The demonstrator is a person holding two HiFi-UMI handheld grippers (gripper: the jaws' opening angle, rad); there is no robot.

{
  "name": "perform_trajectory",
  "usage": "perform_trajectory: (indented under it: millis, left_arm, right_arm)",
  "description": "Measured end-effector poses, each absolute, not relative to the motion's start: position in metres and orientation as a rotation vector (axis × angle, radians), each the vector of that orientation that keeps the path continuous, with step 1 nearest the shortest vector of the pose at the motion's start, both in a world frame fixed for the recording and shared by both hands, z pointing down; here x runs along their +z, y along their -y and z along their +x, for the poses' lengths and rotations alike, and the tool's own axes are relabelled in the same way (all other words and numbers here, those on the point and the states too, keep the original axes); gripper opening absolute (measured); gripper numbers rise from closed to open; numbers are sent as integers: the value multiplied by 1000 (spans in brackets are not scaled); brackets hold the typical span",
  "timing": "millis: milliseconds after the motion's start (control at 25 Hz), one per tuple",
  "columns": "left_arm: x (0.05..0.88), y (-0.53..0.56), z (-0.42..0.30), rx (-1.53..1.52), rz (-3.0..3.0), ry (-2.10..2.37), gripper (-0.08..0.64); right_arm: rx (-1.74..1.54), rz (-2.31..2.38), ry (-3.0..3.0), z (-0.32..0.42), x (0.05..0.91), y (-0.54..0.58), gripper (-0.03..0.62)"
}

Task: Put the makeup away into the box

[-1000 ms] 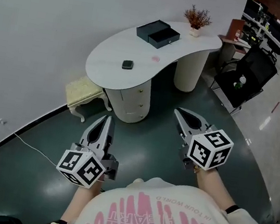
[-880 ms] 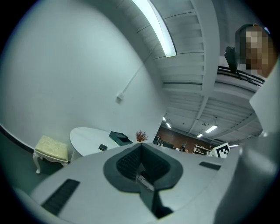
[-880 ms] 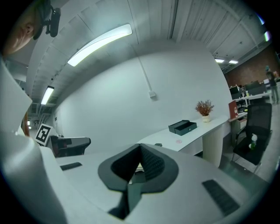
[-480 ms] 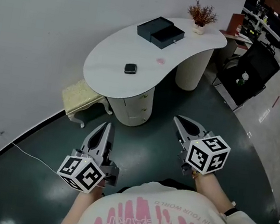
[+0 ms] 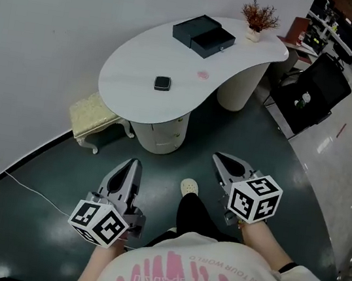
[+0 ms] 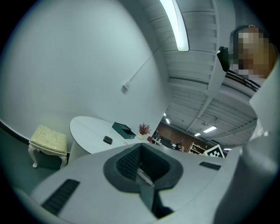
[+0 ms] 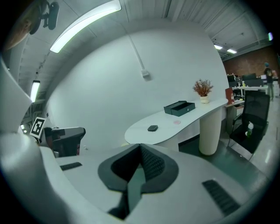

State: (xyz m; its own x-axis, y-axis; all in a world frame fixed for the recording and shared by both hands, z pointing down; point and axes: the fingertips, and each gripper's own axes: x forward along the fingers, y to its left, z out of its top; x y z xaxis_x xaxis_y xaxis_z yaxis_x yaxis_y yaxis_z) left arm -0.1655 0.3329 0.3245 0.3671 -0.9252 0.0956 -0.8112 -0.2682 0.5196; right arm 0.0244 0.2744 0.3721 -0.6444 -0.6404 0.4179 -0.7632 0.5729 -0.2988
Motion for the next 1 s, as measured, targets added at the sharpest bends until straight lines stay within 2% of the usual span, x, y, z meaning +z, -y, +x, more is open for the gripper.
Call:
perform_trajectory:
  millis: [280, 720, 1000]
  left_arm:
    - [351, -300, -185, -238, 2039, 1602, 3]
    - [331, -199, -200, -291, 1988, 1698, 2]
    - [319, -142, -200, -320, 1971, 1753, 3]
  right_arm:
    - [668, 1084, 2545, 9, 387, -223, 0]
    - [667, 937, 2594, -21, 379, -110, 0]
    - [668, 913, 2621, -16, 369, -45, 0]
